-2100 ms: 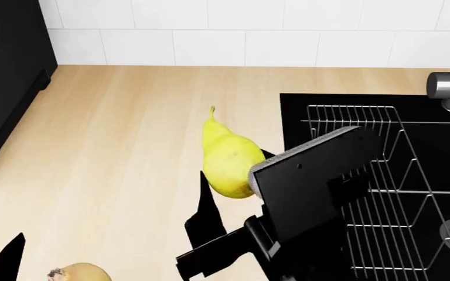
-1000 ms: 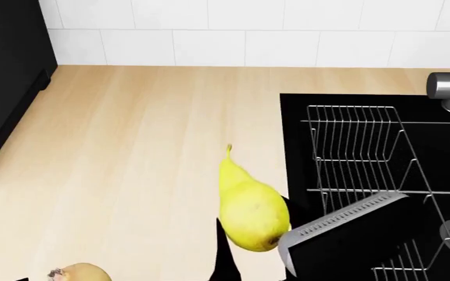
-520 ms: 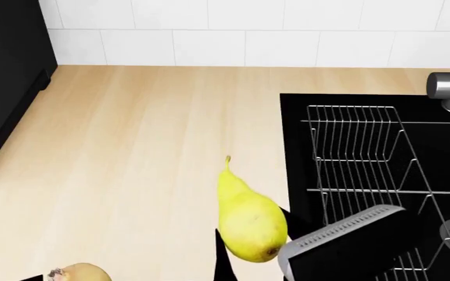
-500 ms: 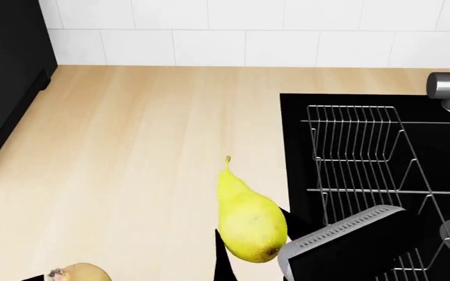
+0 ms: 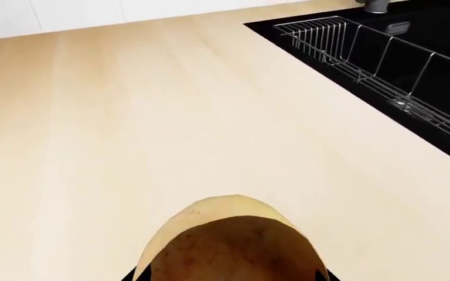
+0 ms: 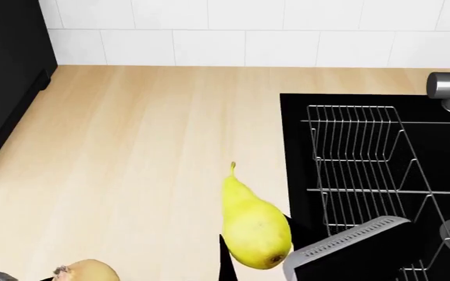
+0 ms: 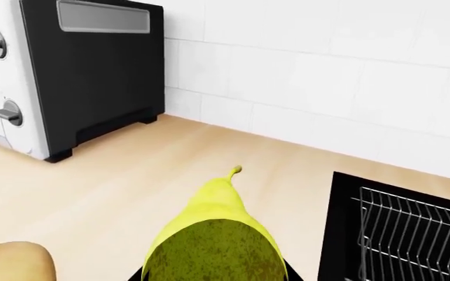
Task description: There is a mixed pile of frozen fruits and vegetables on the counter. Locate all the frozen vegetables and place the items in a bowl on the counter. Take all the frozen fruits and defrost them in a running sink.
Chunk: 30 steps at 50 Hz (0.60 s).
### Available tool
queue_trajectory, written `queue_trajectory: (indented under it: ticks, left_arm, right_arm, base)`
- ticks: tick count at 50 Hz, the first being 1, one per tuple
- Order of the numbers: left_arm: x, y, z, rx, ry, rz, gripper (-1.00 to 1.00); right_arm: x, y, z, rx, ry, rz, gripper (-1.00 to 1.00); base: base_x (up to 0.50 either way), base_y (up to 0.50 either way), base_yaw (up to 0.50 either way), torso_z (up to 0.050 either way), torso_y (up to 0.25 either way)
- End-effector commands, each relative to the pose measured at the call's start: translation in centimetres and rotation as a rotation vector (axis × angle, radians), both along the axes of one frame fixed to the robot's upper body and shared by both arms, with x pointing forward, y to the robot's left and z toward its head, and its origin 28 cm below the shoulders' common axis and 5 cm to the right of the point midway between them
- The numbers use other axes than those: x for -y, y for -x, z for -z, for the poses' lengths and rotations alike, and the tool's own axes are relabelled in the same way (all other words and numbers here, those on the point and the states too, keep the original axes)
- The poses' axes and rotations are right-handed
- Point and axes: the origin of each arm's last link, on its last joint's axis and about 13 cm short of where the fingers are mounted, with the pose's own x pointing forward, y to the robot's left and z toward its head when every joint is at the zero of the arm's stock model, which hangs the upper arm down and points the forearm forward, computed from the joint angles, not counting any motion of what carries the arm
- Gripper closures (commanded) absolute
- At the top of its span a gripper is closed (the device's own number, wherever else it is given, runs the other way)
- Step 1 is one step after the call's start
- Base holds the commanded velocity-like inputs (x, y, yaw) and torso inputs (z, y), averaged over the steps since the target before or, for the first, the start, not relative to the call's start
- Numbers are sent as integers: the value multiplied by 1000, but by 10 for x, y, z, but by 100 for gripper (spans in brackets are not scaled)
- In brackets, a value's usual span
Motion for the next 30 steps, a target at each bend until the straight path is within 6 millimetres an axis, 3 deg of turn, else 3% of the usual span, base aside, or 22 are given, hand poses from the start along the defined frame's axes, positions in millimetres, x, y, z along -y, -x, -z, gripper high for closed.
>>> queue_trajectory:
  ticks: [1, 9, 18, 27, 30]
  left_arm:
    - [5, -3, -22, 95, 79, -21, 100]
    - [4, -10, -40, 172, 132, -84, 100]
    - [-4, 2, -63, 260, 152, -137, 100]
    - [-9, 10, -69, 312, 137, -189, 100]
    - [-16, 12, -71, 319, 139, -208, 100]
  right_arm:
    - [5, 1, 4, 74, 6, 54, 100]
    - [17, 3, -6, 123, -43, 191, 100]
    - [25, 12, -19, 177, -28, 257, 100]
    - [31, 13, -23, 191, -29, 308, 100]
    - [36, 12, -23, 163, -9, 350, 100]
  base:
    - [0, 0, 0, 0, 0]
    - [0, 0, 0, 0, 0]
    - [0, 0, 0, 0, 0]
    - [0, 0, 0, 0, 1]
    - [1, -500, 0, 0, 0]
